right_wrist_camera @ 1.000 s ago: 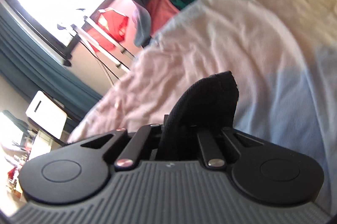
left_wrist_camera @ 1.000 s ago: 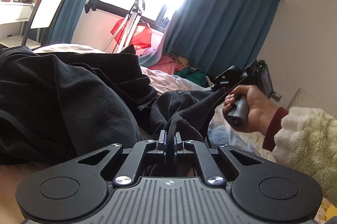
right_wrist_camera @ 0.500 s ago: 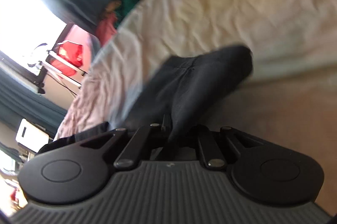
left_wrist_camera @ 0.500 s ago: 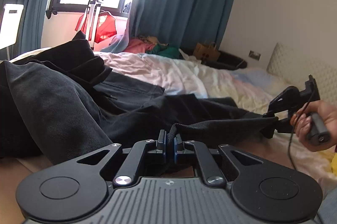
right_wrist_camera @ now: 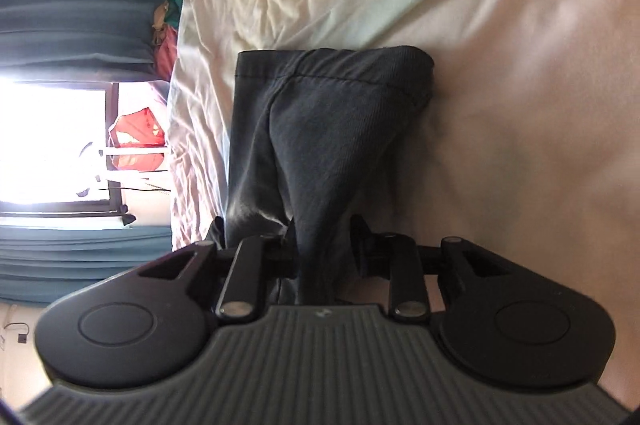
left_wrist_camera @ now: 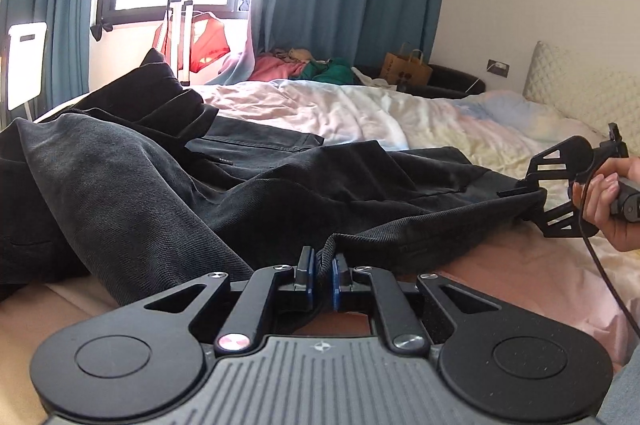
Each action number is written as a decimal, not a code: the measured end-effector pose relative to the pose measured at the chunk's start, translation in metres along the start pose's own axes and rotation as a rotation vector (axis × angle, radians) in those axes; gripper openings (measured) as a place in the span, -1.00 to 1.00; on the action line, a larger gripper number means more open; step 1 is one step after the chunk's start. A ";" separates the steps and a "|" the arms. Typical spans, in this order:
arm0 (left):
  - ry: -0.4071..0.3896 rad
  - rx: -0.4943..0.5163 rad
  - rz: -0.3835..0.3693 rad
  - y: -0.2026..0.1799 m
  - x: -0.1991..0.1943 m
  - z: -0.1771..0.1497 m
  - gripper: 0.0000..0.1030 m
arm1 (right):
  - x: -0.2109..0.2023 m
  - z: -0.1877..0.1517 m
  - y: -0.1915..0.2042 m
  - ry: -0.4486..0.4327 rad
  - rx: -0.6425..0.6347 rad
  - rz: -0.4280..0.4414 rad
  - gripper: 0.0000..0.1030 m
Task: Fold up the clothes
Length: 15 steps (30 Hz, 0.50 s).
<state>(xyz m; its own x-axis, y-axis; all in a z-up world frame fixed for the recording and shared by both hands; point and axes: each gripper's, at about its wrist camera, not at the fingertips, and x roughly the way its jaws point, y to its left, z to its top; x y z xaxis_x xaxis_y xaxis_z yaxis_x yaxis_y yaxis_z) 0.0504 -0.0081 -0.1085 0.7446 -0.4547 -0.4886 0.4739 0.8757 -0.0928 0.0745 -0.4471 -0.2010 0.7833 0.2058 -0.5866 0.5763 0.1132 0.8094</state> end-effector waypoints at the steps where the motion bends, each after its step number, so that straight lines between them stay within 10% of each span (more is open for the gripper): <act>1: 0.001 0.001 0.007 -0.002 0.001 -0.001 -0.83 | 0.001 0.001 -0.001 -0.003 0.000 -0.001 -0.45; 15: 0.039 -0.007 0.013 0.000 0.018 -0.007 -0.82 | 0.010 0.014 0.010 -0.111 -0.039 0.128 -0.49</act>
<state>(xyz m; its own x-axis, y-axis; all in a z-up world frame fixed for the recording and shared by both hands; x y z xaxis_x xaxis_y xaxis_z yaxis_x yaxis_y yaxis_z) 0.0604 -0.0155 -0.1230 0.7318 -0.4368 -0.5231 0.4609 0.8827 -0.0923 0.0916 -0.4578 -0.1992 0.8717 0.1123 -0.4770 0.4628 0.1309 0.8767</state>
